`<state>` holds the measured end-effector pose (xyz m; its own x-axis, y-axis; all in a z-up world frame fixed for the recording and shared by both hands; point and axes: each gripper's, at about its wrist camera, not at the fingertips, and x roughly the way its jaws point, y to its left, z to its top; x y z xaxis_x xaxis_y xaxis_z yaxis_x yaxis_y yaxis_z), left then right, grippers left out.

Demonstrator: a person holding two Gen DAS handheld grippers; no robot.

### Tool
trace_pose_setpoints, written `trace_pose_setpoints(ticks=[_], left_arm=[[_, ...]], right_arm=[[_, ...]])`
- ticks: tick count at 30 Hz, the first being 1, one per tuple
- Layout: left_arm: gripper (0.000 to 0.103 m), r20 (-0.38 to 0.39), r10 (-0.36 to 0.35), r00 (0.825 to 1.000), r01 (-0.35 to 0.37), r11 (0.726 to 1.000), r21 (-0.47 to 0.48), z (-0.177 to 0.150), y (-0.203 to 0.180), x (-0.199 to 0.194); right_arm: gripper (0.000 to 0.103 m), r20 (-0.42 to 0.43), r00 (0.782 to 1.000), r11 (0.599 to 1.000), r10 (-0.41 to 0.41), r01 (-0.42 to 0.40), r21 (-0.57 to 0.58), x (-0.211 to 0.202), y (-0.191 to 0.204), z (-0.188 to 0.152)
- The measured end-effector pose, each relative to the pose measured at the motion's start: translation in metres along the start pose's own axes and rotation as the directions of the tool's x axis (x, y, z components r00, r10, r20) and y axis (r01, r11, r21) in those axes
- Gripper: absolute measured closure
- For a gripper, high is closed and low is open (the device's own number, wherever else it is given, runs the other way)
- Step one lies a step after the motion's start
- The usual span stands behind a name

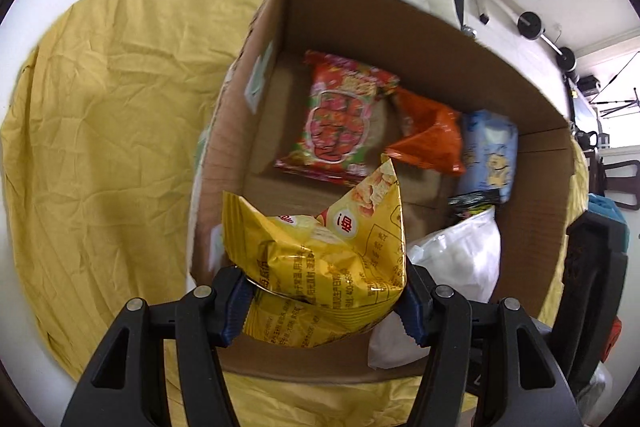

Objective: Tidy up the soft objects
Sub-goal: 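Carry both bags into the box and open both tools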

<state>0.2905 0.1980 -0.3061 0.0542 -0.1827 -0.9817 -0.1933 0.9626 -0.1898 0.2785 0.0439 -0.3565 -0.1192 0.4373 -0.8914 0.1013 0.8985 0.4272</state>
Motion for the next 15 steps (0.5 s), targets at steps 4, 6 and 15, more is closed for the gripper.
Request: trace_pose_setpoints(ticks=[4, 6, 15], left_arm=[[0.044, -0.03, 0.011, 0.999, -0.011, 1.0, 0.002, 0.003, 0.008, 0.014], [0.044, -0.044, 0.006, 0.999, -0.006, 1.0, 0.003, 0.004, 0.01, 0.019], [0.044, -0.111, -0.005, 0.994, 0.012, 0.998, 0.058, 0.005, -0.001, 0.037]], right_arm=[[0.027, -0.05, 0.999, 0.999, 0.02, -0.018, 0.035, 0.025, -0.009, 0.007], [0.026, -0.067, 0.998, 0.999, 0.021, -0.018, 0.042, 0.033, -0.013, 0.009], [0.026, -0.049, 0.995, 0.992, -0.083, 0.087, 0.09, 0.026, -0.039, 0.009]])
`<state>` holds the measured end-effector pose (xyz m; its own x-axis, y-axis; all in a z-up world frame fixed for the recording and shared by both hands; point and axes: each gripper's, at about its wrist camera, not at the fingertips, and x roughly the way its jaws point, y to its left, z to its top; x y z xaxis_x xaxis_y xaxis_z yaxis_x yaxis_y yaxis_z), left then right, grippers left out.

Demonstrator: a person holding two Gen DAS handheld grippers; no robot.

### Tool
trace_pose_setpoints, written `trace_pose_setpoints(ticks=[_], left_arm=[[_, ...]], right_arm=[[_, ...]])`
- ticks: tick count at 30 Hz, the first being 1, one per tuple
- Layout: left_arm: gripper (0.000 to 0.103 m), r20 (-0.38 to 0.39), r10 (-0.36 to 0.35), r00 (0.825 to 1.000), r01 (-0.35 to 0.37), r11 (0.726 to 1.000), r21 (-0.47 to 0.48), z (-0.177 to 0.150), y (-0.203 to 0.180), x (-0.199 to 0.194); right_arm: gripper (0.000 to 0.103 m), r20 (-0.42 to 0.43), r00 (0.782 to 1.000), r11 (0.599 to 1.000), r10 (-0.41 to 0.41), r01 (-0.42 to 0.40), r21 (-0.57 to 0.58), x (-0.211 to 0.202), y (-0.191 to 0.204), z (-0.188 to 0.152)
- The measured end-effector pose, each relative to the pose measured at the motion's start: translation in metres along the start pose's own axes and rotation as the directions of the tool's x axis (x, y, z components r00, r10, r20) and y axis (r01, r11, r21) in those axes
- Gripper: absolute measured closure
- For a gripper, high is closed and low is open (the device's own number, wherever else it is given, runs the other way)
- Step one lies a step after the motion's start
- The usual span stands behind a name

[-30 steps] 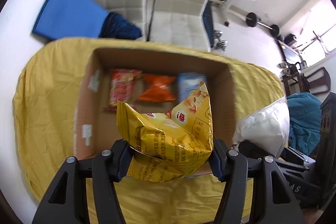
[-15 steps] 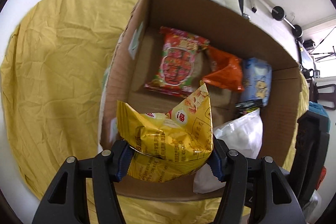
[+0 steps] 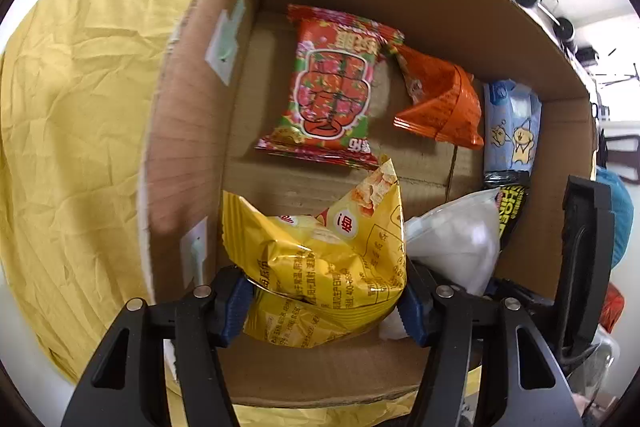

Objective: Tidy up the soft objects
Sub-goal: 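Carry both bags into the box and open both tools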

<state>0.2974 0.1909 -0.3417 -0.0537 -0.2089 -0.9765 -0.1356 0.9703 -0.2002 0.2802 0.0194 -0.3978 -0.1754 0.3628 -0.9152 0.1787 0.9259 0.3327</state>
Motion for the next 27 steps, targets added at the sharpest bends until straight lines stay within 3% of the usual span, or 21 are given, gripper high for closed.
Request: trace_pose_setpoints(ticks=[7, 16, 27], left_arm=[[0.042, -0.088, 0.018, 0.996, -0.01, 0.996, 0.086, 0.009, -0.013, 0.02], [0.041, -0.198, 0.02, 0.98, -0.004, 0.996, 0.084, 0.011, -0.005, 0.047], [0.04, -0.201, 0.038, 0.979, -0.02, 0.996, 0.091, -0.001, -0.008, 0.045]], right_arm=[[0.023, -0.016, 1.0, 0.999, -0.026, 0.025, -0.029, 0.005, 0.006, 0.0], [0.021, -0.014, 0.995, 0.992, -0.094, 0.093, -0.091, 0.001, 0.038, -0.01], [0.019, 0.0, 0.984, 0.965, -0.179, 0.175, -0.194, -0.037, 0.067, -0.04]])
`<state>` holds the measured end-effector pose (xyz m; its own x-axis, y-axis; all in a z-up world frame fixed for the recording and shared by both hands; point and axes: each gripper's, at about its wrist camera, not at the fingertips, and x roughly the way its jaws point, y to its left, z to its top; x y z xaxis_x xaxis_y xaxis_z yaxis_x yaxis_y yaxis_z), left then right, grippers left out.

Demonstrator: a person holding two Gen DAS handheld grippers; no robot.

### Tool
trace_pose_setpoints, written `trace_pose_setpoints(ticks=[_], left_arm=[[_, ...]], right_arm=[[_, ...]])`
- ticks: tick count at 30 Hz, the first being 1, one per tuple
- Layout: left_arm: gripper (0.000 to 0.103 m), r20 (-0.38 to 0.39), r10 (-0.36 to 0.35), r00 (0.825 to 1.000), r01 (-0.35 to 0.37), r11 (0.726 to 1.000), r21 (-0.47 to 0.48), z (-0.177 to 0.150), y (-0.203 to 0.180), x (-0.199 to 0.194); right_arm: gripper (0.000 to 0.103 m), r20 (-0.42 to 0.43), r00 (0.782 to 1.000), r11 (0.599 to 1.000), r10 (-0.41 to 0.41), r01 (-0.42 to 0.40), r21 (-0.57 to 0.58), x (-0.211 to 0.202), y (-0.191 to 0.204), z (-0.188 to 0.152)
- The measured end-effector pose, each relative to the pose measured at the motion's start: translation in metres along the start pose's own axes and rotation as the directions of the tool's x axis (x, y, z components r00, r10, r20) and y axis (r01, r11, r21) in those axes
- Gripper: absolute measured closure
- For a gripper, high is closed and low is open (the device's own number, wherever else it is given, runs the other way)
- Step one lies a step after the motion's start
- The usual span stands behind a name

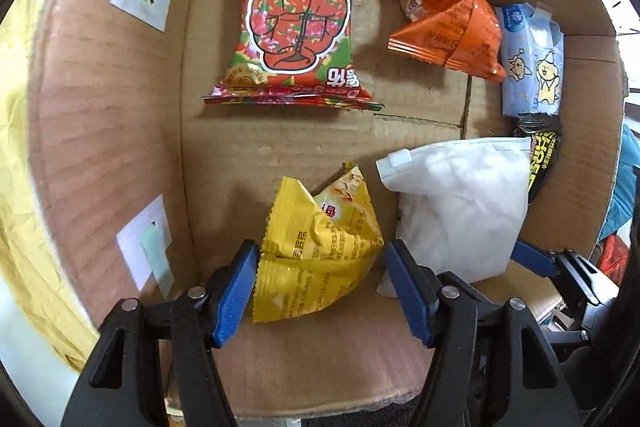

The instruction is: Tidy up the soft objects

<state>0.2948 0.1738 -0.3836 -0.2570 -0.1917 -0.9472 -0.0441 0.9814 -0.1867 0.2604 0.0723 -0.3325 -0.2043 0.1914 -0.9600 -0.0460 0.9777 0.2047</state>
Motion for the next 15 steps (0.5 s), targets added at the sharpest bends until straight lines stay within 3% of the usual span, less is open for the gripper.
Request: trace_pose_setpoints(ticks=[5, 15], left_arm=[[0.04, 0.037, 0.008, 0.999, -0.008, 1.0, 0.0, -0.004, -0.018, -0.009], [0.04, 0.163, -0.005, 0.987, 0.007, 1.0, -0.009, -0.024, -0.037, -0.047]], right_arm=[[0.019, 0.055, 0.997, 0.998, -0.045, 0.047, -0.033, -0.033, 0.014, -0.013], [0.018, 0.156, 0.982, 0.993, -0.102, 0.109, -0.039, -0.076, 0.0, -0.031]])
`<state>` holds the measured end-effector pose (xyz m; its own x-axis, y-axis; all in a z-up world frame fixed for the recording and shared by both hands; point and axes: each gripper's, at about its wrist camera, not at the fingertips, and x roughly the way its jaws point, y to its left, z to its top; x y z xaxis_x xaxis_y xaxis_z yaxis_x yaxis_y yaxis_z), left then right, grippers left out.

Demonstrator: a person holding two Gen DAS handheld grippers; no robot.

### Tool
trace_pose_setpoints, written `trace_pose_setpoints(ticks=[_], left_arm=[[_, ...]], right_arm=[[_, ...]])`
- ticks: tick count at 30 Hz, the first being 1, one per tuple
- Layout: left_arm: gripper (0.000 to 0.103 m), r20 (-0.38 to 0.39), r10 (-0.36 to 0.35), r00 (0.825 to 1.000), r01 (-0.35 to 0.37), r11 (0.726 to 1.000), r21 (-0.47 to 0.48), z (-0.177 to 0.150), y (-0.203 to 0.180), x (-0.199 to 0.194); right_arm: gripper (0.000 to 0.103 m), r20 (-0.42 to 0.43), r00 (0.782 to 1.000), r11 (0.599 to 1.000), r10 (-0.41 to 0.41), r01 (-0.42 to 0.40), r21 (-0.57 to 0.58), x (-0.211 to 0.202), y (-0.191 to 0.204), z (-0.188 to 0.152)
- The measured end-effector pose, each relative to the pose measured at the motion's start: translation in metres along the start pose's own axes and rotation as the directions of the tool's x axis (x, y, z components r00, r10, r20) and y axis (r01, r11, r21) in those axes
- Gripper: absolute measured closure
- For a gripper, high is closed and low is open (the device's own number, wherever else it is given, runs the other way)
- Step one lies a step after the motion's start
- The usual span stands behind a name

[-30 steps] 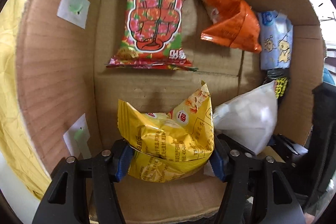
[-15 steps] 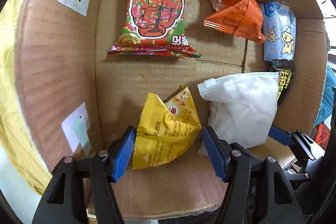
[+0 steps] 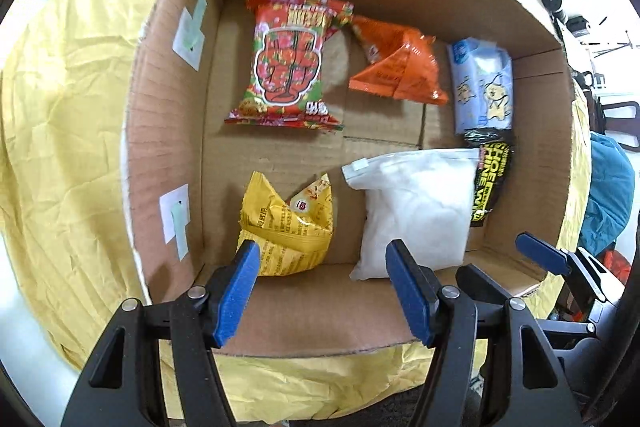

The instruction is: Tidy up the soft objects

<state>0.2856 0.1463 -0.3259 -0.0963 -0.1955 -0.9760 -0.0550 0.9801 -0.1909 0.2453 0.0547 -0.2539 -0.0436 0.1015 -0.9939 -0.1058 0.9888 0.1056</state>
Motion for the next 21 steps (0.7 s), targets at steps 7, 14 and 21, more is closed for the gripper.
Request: trace_pose_setpoints(ticks=[7, 14, 21], left_arm=[[0.007, 0.146, 0.05, 0.988, -0.051, 0.999, 0.005, -0.014, -0.01, -0.025], [0.001, 0.215, 0.094, 0.972, -0.098, 0.995, 0.011, -0.017, -0.006, -0.033], [0.001, 0.28, 0.101, 0.955, -0.107, 0.994, 0.007, -0.029, -0.016, -0.052]], right_arm=[[0.001, 0.059, 0.998, 0.999, -0.029, 0.026, 0.045, -0.001, -0.036, -0.004], [0.0, 0.106, 0.992, 0.996, -0.065, 0.057, 0.073, 0.0, -0.045, -0.002], [0.0, 0.154, 0.985, 0.995, -0.08, 0.07, 0.068, -0.012, -0.046, -0.006]])
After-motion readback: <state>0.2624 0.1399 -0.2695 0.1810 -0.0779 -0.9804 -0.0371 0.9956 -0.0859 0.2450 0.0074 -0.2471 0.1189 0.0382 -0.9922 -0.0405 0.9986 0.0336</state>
